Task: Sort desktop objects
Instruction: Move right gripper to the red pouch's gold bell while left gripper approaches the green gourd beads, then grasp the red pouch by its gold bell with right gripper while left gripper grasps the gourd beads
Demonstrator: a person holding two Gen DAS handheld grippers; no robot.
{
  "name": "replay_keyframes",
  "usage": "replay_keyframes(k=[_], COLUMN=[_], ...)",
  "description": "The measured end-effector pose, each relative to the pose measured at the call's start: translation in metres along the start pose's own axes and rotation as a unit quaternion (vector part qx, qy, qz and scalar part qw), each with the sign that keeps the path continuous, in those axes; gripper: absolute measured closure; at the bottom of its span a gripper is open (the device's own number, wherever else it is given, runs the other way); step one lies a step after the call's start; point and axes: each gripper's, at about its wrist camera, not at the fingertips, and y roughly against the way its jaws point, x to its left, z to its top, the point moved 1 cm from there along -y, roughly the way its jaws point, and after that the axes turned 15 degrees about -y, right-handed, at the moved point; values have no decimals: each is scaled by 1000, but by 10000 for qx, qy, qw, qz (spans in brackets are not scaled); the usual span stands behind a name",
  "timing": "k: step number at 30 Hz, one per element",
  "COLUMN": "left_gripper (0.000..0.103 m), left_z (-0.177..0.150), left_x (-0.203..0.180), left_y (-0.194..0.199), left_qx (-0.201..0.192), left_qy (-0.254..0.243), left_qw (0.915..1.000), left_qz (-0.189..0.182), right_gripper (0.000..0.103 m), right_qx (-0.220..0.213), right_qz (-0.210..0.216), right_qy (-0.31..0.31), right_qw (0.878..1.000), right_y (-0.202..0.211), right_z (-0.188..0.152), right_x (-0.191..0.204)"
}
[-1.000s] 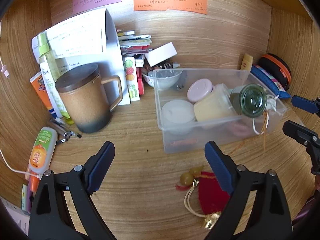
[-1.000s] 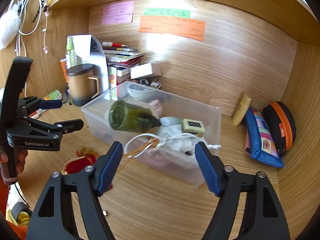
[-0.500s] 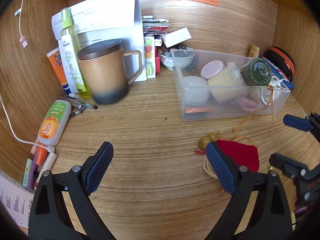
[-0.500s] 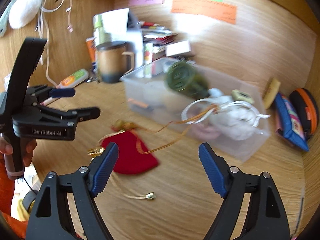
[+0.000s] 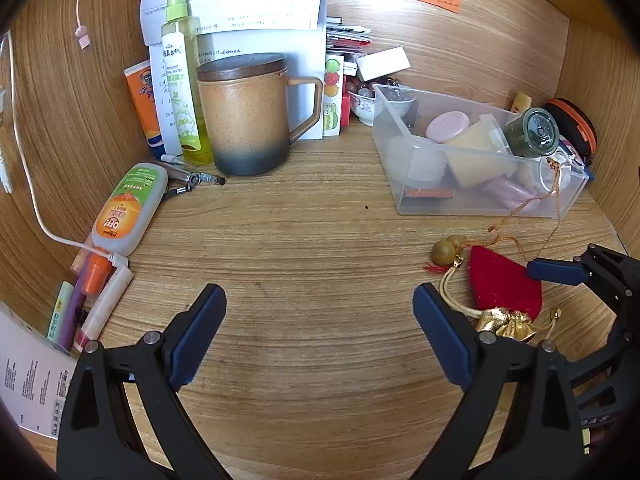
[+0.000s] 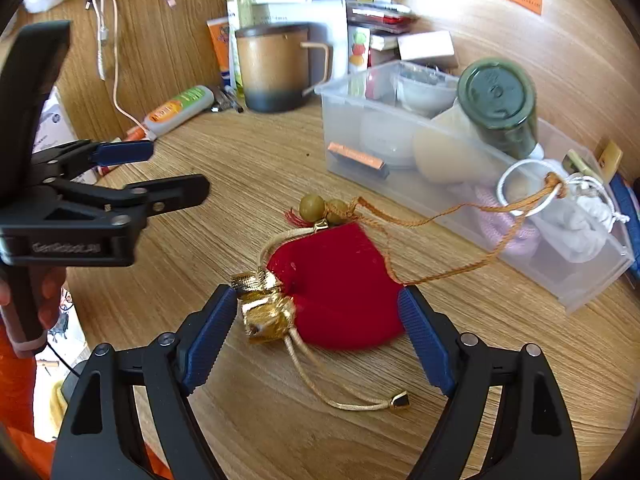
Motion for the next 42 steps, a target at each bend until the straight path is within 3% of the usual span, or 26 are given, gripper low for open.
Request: replay_keyframes(k=[7,12,16,24,37,38,42], left_gripper=[8,7,7,7,8,9,30], left_z=[-3,1,6,21,38,39,46], left_x=[2,-4,-12,-41,-88,-92,-103], left_y=[-2,-4,-7,-18,-44,-44,-52], left_qx=[-6,-39,-25,9,141,142,287], left_qy=[61,-28,-152,-540,-1177,-1229,-1265], left_qw=[9999,9998,9996,9978,9909,9903,9891], left_qz=[-113,-181,-231,-380,-634,-626,-691], right_gripper=[27,47,70,75,75,75,75], right_qx=[128,86,73,-41,-304,-317,-337], right_qz=[-130,-40,72,-45,-325,-334,-314], right_qy=[106,98,103,-119,-874,-882,-922], right_qw=[9998,9999,9999,9999,9952,9950,9947], right_y=[-11,-8,-5,6,34,35,37], right_z=[2,4,4,-1,-5,-6,-9], right_x=[2,-2,-3,-27,-101,-102,-108])
